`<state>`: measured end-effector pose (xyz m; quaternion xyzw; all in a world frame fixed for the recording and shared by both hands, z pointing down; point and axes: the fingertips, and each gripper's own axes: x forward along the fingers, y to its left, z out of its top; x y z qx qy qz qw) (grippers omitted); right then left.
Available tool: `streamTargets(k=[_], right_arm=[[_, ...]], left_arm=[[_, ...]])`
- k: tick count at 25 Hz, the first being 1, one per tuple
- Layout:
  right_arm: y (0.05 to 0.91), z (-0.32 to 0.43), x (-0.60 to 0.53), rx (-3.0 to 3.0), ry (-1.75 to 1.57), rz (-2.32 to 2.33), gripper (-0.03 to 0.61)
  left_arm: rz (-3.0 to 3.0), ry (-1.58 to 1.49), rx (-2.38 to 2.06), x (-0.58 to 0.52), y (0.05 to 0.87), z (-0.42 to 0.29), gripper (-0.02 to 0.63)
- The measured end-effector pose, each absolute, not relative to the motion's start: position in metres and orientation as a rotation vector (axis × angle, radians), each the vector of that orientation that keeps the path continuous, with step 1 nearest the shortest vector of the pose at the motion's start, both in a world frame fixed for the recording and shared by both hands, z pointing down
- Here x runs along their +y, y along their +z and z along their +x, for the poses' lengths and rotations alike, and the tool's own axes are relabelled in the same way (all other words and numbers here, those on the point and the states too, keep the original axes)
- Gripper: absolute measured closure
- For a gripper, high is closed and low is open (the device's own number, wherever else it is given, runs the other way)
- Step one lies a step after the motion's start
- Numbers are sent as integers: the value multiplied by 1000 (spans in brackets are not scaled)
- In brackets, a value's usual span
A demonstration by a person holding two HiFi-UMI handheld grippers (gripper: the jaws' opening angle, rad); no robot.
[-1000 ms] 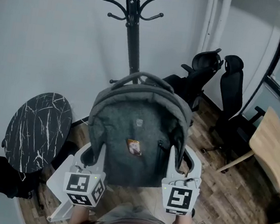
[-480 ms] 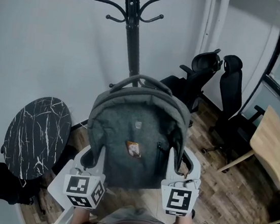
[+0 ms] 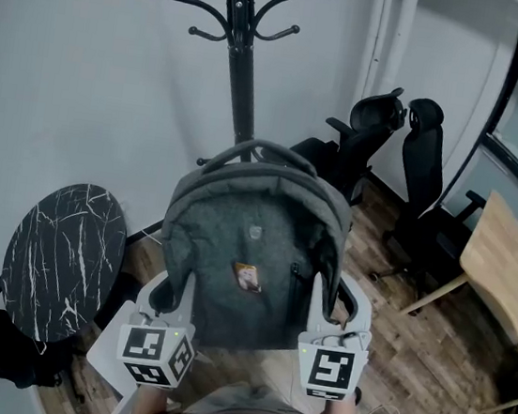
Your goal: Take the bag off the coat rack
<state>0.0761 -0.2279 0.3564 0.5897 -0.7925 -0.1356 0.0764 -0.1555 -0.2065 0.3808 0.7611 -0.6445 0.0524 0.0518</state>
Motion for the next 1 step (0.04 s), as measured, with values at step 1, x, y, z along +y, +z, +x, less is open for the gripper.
streamTargets(k=[1], right_arm=[[356, 75, -229, -2373, -409, 1770, 505]], left_arm=[[2316, 156, -1958, -208, 381, -157, 535]])
